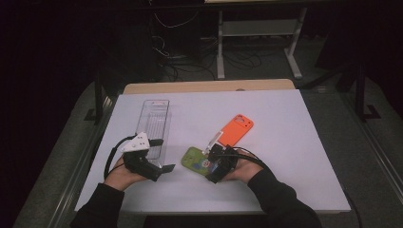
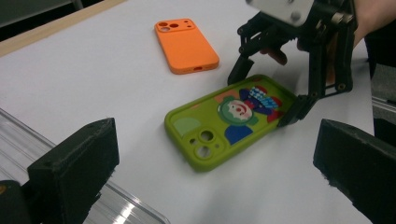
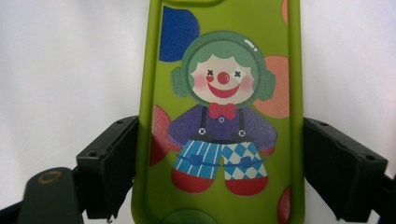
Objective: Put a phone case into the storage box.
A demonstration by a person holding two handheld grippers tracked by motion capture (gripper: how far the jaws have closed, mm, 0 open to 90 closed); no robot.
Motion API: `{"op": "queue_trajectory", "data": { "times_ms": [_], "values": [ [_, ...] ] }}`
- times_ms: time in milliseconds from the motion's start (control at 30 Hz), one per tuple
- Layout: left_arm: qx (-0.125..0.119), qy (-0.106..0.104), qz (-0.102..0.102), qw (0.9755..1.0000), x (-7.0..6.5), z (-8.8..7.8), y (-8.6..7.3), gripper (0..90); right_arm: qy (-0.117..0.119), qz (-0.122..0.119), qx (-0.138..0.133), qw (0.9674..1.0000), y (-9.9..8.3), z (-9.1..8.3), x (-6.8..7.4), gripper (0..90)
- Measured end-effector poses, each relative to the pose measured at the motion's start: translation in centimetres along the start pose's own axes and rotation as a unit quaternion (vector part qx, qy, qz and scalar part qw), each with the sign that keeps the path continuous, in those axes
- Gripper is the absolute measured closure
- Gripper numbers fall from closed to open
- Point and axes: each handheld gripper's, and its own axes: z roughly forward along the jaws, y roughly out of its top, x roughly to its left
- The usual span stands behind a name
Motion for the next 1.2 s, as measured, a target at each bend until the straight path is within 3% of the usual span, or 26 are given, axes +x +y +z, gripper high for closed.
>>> {"op": "queue_trajectory", "data": {
  "times_ms": [67,133,233,267,400,667,967,1200],
  "values": [
    [0.000,-0.001,-0.001,1.0000,0.0,0.0,0.0,0.0,0.000,-0.002,-0.003,1.0000,-0.1,-0.4,-0.2,15.2],
    [0.001,0.001,0.012,0.9999,0.1,0.1,0.1,0.0,0.002,-0.005,-0.004,1.0000,-0.3,-0.7,-0.5,15.2],
    [0.003,0.002,0.010,0.9999,0.1,0.1,0.2,0.0,0.002,-0.009,-0.005,0.9999,-0.4,-1.0,-0.8,15.2],
    [-0.004,-0.002,-0.002,1.0000,0.0,0.3,0.2,0.0,0.002,-0.015,-0.007,0.9999,-0.5,-1.4,-1.1,15.2],
    [0.002,-0.003,0.004,1.0000,-0.1,0.5,0.5,0.0,0.004,-0.029,-0.004,0.9996,-0.5,-2.5,-1.7,15.2],
    [0.003,-0.006,0.015,0.9999,0.3,0.8,1.0,0.0,0.006,-0.031,-0.008,0.9995,-1.1,-4.6,-3.4,15.2],
    [0.012,-0.028,0.033,0.9990,0.6,1.6,3.4,0.0,0.018,-0.048,-0.011,0.9986,-1.7,-7.2,-5.4,15.2],
    [0.022,-0.054,0.051,0.9969,1.0,3.4,5.6,0.0,0.035,-0.066,-0.016,0.9971,-2.0,-8.2,-6.3,15.2]
  ]
}}
